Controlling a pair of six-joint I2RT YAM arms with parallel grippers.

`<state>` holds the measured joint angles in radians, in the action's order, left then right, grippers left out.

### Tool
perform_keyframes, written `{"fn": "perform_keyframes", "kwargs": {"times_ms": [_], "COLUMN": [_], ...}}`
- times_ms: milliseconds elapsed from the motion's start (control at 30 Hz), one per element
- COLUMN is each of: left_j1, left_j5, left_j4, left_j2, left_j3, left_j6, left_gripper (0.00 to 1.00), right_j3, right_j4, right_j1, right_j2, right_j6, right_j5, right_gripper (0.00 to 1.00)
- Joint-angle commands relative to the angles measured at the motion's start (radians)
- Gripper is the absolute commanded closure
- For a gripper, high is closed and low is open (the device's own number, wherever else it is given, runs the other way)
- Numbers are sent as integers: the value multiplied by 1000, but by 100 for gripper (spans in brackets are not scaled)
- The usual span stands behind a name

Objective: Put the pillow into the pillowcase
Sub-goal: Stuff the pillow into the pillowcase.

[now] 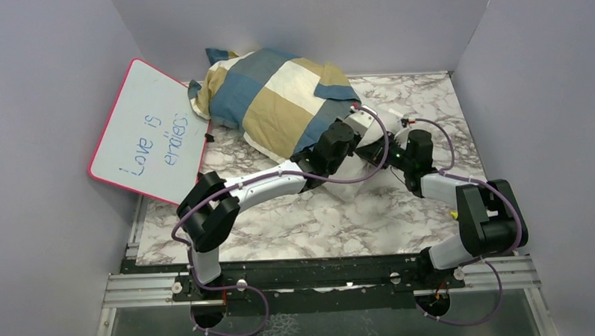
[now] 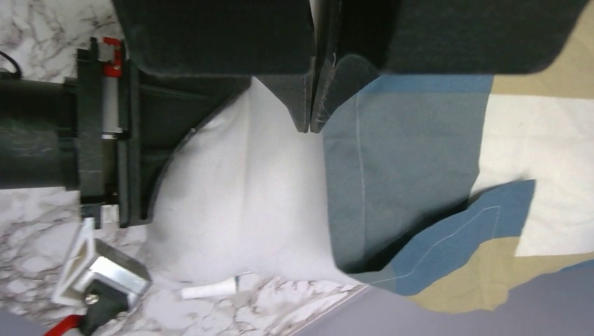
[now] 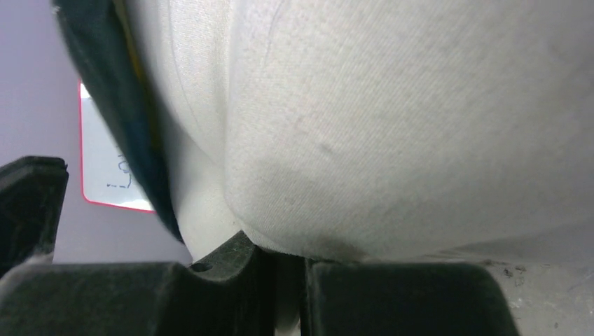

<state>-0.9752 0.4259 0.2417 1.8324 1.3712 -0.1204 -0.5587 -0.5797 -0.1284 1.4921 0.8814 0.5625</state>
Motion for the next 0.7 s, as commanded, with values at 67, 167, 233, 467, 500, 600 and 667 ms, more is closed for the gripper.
{"fn": "perform_keyframes", "kwargs": {"times_ms": [67, 167, 233, 467, 500, 600, 667], "left_j1": [-14, -15, -16, -15, -17, -15, -11], "left_j5": [-172, -204, -196, 56, 103, 203, 255], "left_j4": [73, 72, 59, -162, -181, -187, -191], "left_j2": [-10, 12, 13, 47, 53, 69, 83], "left_j3": [-63, -49, -38, 92, 108, 125, 138], "left_j6": [106, 136, 146, 76, 60, -15, -48], "left_gripper": [100, 100, 100, 36, 29, 13, 8], "right_j3": [17, 16, 17, 7, 6, 0, -1], "right_j4": [-64, -69, -72, -43, -43, -39, -42], "right_j1": [-28, -32, -32, -32, -33, -33, -33], "right_j2": [24, 31, 27, 6, 5, 9, 16], "right_j6": [28, 32, 35, 6, 4, -1, 3], "right_j5": [44, 47, 51, 47, 45, 44, 47], "right_gripper": [87, 87, 87, 86, 86, 86, 86]}}
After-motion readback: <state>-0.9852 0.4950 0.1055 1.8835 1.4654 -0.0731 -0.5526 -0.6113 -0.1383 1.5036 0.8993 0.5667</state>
